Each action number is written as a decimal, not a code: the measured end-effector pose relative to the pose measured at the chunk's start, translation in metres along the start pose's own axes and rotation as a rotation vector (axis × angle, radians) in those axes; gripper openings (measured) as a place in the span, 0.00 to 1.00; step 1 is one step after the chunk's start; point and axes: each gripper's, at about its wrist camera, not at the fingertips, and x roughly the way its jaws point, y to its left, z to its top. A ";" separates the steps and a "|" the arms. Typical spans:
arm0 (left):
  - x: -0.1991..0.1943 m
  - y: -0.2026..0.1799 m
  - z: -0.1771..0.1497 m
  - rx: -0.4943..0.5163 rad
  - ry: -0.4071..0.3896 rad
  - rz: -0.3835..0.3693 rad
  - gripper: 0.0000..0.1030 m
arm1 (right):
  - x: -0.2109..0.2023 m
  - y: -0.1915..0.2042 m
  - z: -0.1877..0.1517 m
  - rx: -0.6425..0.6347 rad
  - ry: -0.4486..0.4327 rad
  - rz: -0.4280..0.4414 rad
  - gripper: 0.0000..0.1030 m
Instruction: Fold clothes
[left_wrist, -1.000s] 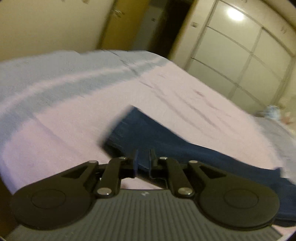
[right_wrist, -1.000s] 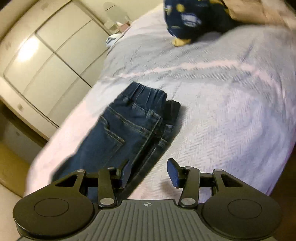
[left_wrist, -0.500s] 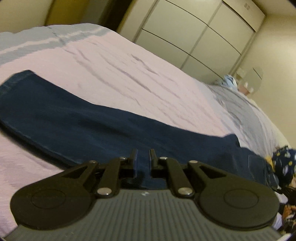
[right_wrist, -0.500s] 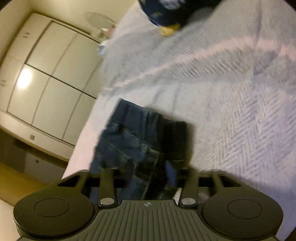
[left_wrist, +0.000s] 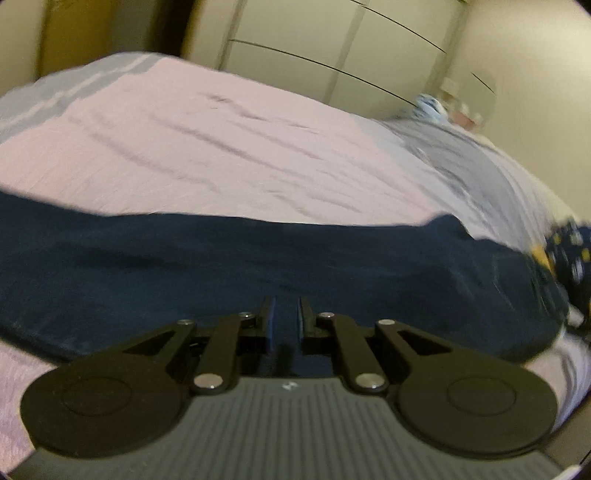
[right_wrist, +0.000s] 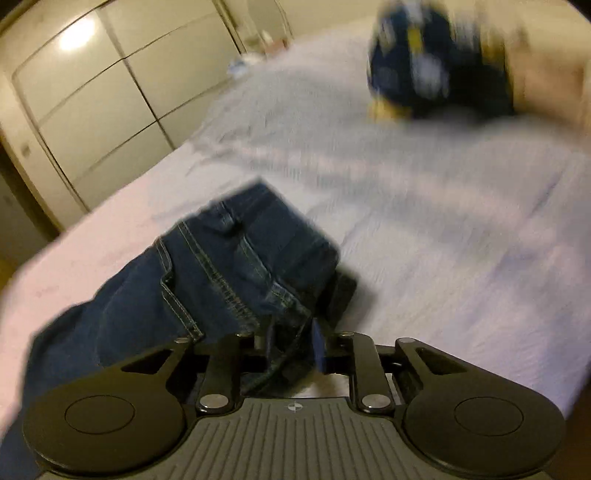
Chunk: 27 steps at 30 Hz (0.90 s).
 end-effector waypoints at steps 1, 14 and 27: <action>0.000 -0.010 0.000 0.038 0.002 -0.013 0.07 | -0.014 0.011 -0.002 -0.057 -0.047 -0.025 0.21; 0.063 -0.125 -0.058 0.567 0.014 -0.013 0.14 | 0.019 0.113 -0.118 -0.689 -0.016 0.195 0.21; 0.057 -0.055 0.030 0.382 0.173 -0.128 0.14 | 0.033 0.072 -0.009 -0.504 0.187 0.271 0.23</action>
